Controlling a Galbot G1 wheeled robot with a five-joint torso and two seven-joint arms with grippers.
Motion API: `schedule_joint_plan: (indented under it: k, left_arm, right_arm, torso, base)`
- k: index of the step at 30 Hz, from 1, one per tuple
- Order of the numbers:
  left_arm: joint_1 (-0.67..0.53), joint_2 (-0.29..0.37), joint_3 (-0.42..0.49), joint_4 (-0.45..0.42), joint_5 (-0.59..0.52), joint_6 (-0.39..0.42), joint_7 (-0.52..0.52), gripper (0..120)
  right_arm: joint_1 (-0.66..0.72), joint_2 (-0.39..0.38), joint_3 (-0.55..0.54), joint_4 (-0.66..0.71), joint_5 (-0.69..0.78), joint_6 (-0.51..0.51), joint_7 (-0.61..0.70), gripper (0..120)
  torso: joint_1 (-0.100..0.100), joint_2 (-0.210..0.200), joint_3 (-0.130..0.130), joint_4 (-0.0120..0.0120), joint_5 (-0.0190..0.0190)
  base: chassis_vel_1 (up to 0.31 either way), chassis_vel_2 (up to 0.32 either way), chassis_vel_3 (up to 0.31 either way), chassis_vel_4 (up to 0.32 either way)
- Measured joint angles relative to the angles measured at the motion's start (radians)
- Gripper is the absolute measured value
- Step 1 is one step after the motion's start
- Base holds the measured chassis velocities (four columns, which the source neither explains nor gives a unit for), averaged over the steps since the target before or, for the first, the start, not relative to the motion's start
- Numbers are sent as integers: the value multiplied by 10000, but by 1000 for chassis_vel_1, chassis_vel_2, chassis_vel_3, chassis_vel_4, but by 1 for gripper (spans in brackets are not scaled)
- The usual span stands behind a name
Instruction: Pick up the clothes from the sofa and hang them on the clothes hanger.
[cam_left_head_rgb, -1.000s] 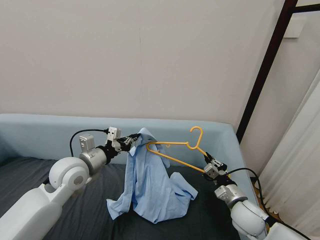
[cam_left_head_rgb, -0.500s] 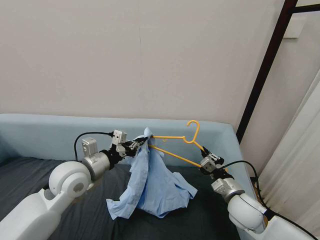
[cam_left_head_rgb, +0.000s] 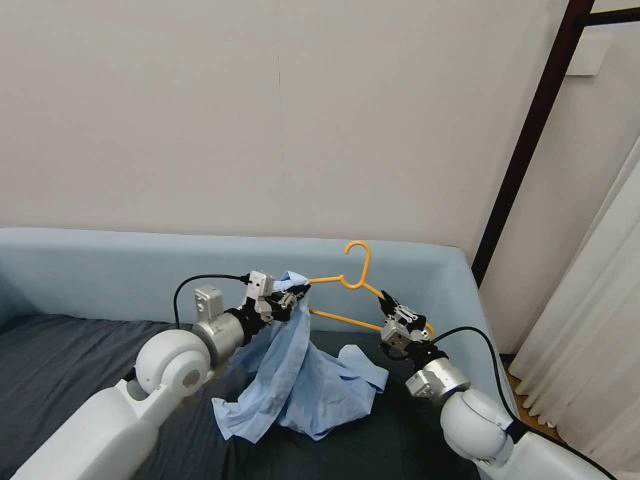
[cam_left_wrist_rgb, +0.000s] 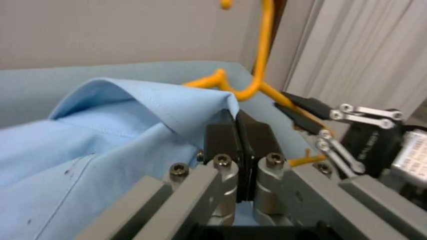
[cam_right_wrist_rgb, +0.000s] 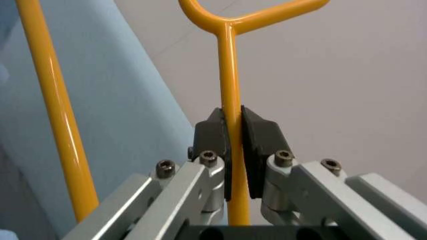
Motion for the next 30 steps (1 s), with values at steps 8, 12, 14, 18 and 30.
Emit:
schedule_joint_plan:
  k: [8,12,14,18,30]
  left_arm:
    - [37,-210,327,72,350,-188,472,0]
    - [54,-199,260,202,576,-357,557,0]
    - [-45,-152,93,282,591,-407,563,0]
    - [-195,12,-144,337,583,-437,613,0]
    - [-132,441,-422,32,532,-466,708,0]
  right_arm:
    - [575,620,-238,-987,281,704,113,5]
    - [435,614,-94,-1024,411,724,161,5]
    - [306,542,-4,-1069,344,784,159,5]
    - [110,409,84,-1086,164,879,130,5]
    - [-83,-256,1146,-1656,-90,2412,-825,5]
  torso:
    - [1,-1,1,1,2]
    - [0,0,1,2,1]
    - [0,-1,0,-1,1]
    - [1,-1,0,-1,1]
    - [0,-1,0,0,2]
  base:
    - [0,0,0,0]
    - [0,0,0,0]
    - [0,0,0,0]
    - [0,0,0,0]
    - [0,0,0,0]
